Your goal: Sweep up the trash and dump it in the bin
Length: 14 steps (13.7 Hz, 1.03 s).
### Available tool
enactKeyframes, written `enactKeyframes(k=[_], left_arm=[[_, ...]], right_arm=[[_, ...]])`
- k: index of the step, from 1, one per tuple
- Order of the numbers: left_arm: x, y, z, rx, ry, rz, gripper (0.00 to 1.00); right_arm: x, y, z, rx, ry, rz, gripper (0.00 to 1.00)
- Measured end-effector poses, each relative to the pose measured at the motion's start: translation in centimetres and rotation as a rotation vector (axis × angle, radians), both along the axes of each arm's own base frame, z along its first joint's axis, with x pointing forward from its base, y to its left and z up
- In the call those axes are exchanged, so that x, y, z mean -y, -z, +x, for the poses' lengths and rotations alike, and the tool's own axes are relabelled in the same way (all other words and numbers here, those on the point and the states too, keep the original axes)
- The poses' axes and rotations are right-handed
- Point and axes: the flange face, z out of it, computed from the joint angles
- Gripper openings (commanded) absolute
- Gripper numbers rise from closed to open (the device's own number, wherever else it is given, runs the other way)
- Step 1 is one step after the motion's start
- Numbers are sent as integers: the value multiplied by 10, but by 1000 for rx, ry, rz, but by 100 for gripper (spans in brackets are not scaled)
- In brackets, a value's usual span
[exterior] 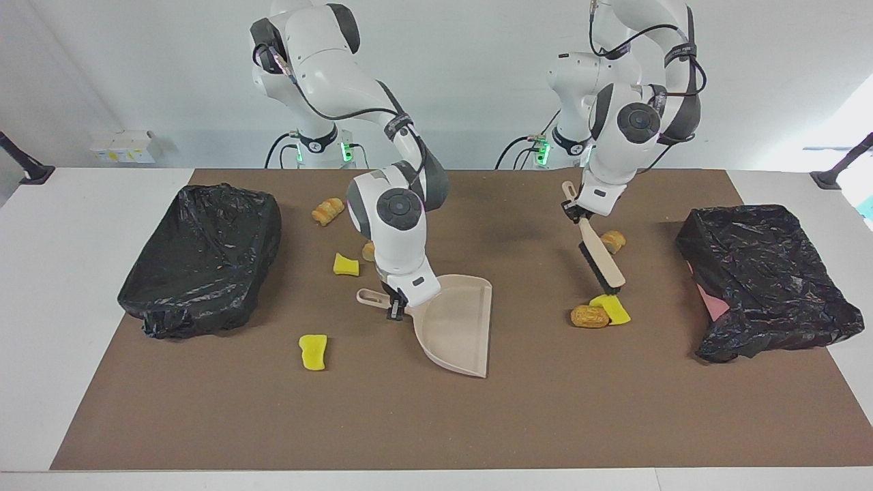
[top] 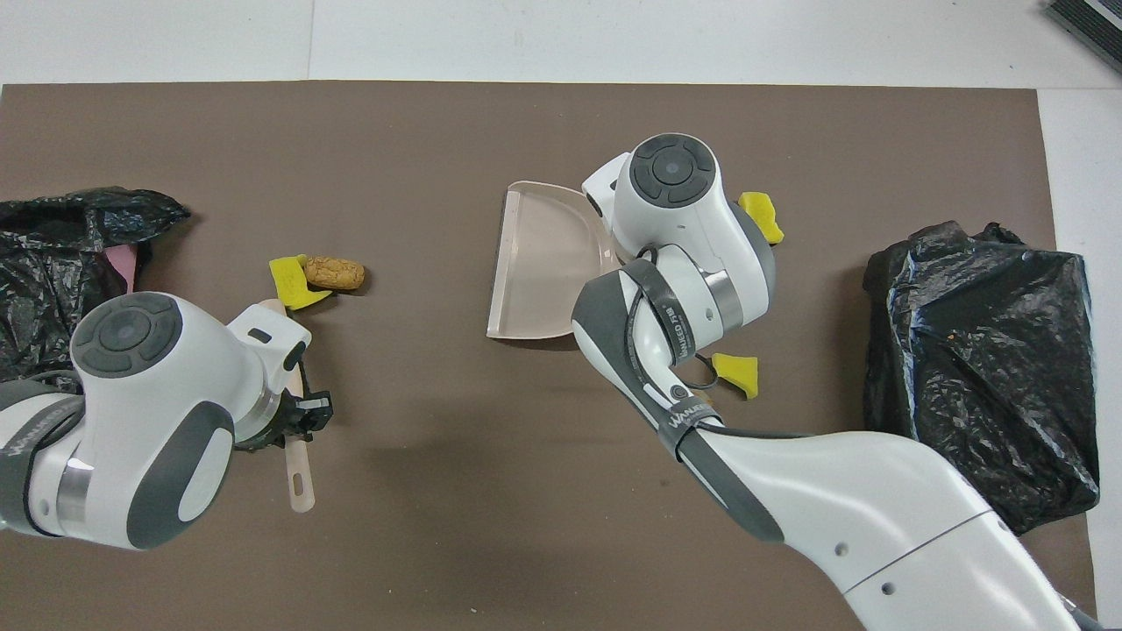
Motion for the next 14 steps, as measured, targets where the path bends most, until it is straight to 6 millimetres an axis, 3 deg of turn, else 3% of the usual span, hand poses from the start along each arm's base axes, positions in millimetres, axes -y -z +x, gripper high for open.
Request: enactKeyframes(k=[6,10,12,14], left_arm=[[-3,-4,-38,-44,-210,265,0],[-18,19,-84,-40,-208,281,0],[-19,29,-90,-6,-205,259,0],[-17,34,-84,28,-193,186,0]], right_arm=[[-1,1,-2,6,-145,-47,0],[2,6,-9,13,-151,-47,0],[3,7,-11,10,-154,-50,0],[4,7,-14,10,-177,-91,0]])
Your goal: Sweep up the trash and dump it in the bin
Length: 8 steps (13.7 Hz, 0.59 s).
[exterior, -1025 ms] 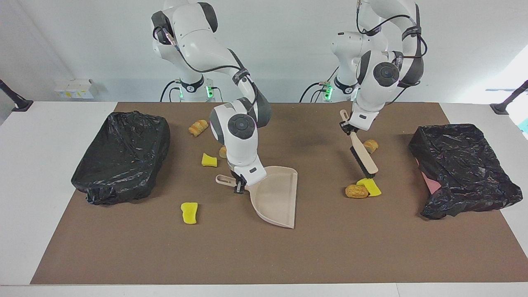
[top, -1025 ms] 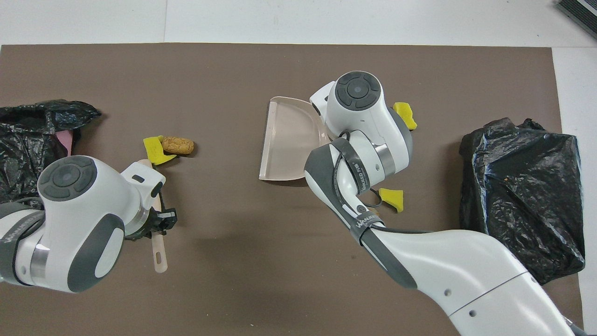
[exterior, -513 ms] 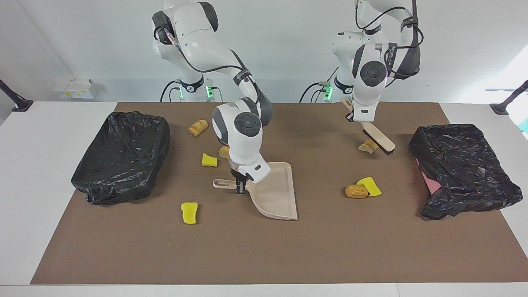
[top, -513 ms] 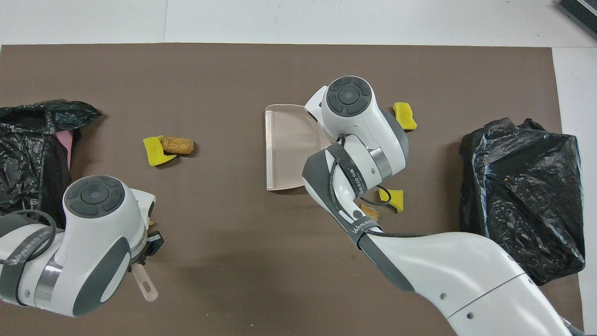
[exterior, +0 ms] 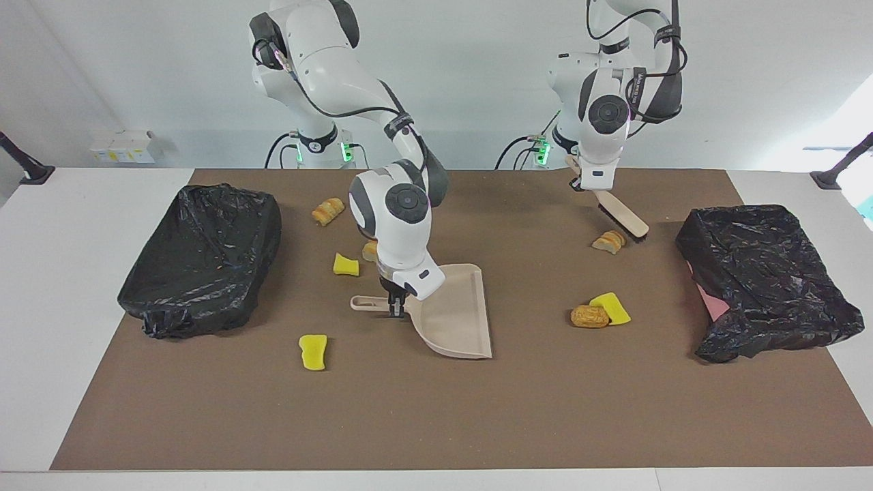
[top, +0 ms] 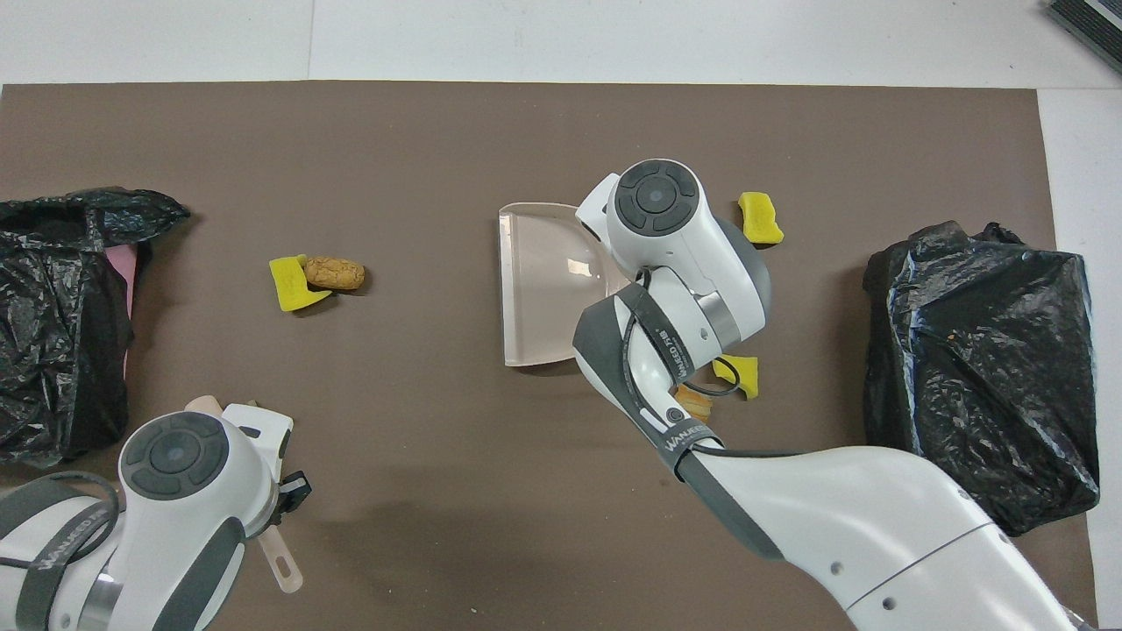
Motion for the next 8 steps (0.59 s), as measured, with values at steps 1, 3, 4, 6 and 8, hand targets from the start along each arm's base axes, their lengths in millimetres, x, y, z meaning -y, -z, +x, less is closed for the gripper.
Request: enactKeyframes(k=[1,3,4,6,8], left_arm=[[-2,2,6,17,14,-42,0],[-5,11,20,45,46,-114,0],[-3,12,28,52,63,-155,0],[8,4,49,70,102,-240,0],[20,1,68,101,152,-310,0]], right_arm=[[0,0,-2,-2,-14,-29,0],[3,-3,-5,-10,-39,-100,0],[5,-4,-6,-14,-45,-124,0],[7,-4,-6,-17,-46,-133,0],[7,-3,-6,-18,-46,-135,0]])
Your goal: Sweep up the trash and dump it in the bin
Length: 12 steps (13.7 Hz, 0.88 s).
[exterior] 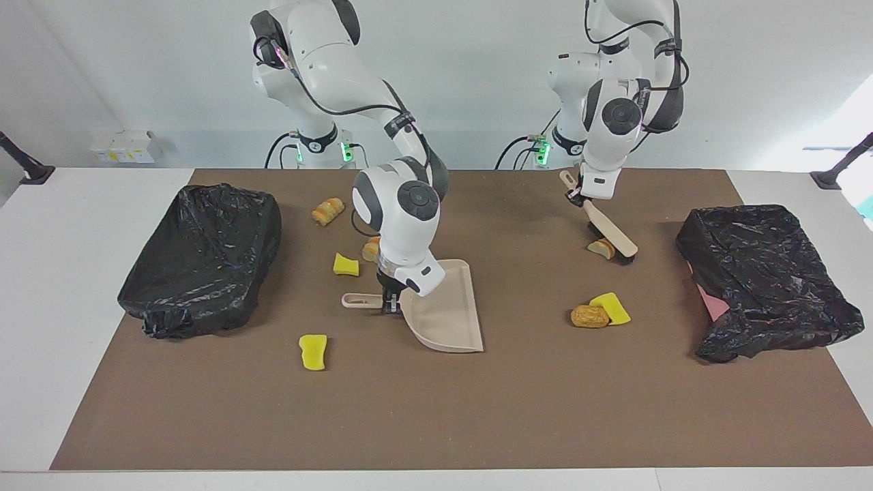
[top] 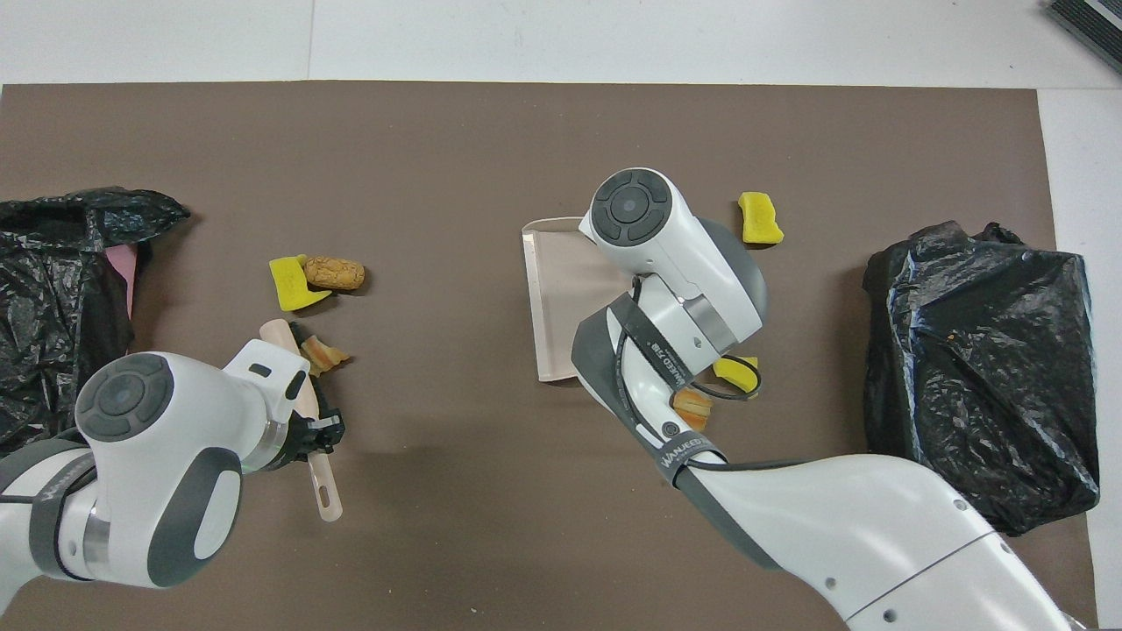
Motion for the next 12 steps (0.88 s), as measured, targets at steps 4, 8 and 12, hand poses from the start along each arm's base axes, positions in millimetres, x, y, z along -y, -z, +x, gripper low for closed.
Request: enactKeyframes(k=[4,8,12], left_arm=[[38,3,15,47,105,-80,0],[60,-20,40,46,140,-102,0],[55,-59,62,72,136,-112,0]], right_arm=[[1,0,0,-5,2,-4,0],[1,0,0,-6,3,-5,0],[1,0,0,-6,3,-5,0]])
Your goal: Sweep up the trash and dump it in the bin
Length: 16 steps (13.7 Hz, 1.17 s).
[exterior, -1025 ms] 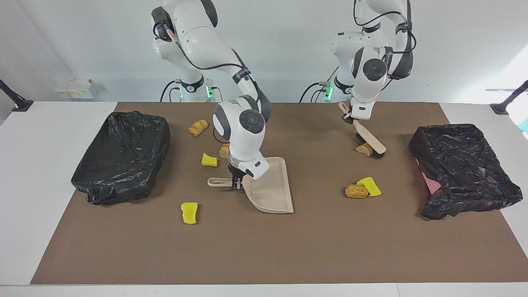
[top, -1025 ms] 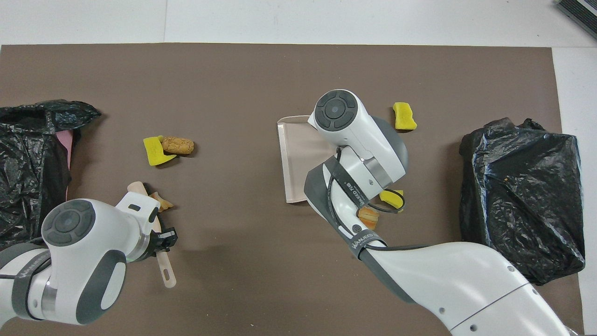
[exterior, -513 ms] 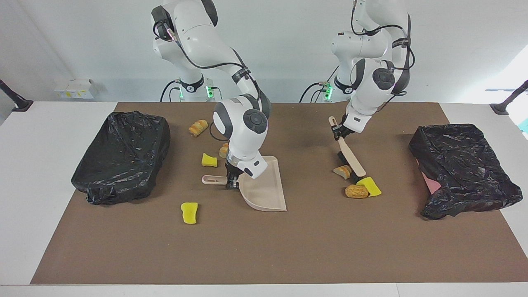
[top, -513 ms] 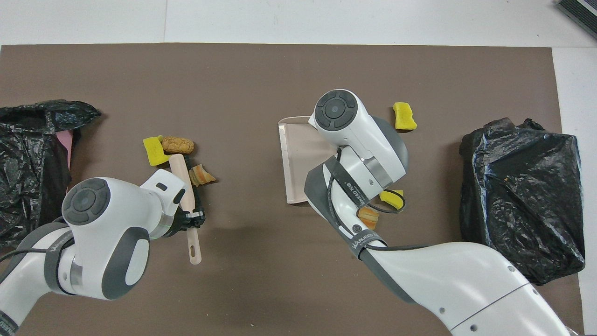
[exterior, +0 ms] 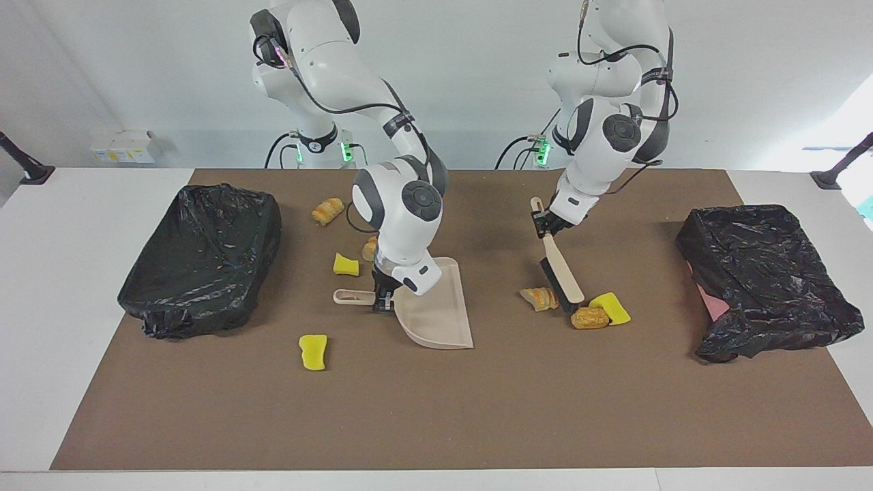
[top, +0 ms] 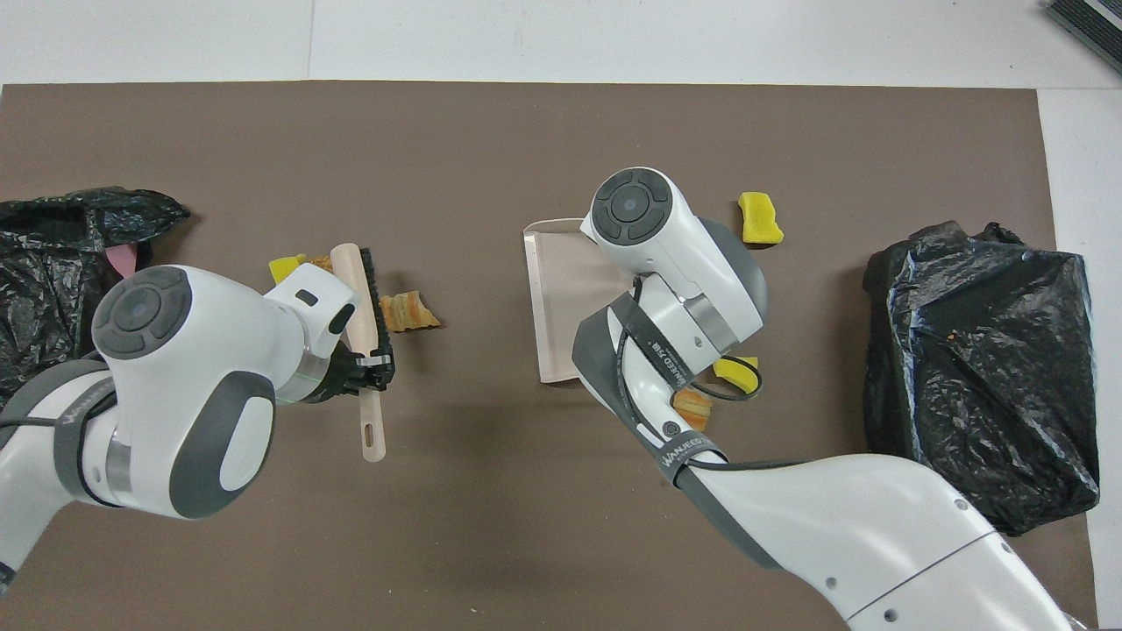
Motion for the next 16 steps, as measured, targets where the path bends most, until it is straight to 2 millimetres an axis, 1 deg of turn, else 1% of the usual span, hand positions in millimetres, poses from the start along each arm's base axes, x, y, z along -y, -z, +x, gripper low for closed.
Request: enactKeyframes(k=[1,2,3,5,6,7,9,10,11,13,15,16], left_arm=[[-11,-9,8,14,-11,7,0],[-26,-12,16,25,-17,16,0],[-44,-12,21,30,-15,19,0],[-87,-7,32,31,-3,19,0],[-110,0,37,28,15,27,0],[-130,8,41,21,31,46,0],[-161,29,49,9,34,79,0],[-172,41,53,2,47,101,0],[-176,54,54,-13,65,120,0],[-168,68,56,-32,93,126,0],[-149,68,56,-28,128,127,0],[-135,68,55,-28,141,128,0]], right_arm=[[0,0,0,0,1,0,0],[0,0,0,0,3,0,0],[0,0,0,0,8,-2,0],[2,0,-1,-2,35,-8,0],[2,0,-2,-2,51,-12,0],[2,0,-2,-1,63,-13,0],[2,0,-3,0,69,-14,0],[2,0,-3,0,70,-14,0],[2,0,-3,0,70,-14,0],[2,0,-3,3,77,-13,0],[2,0,-3,6,86,-13,0],[2,0,-3,7,90,-13,0]])
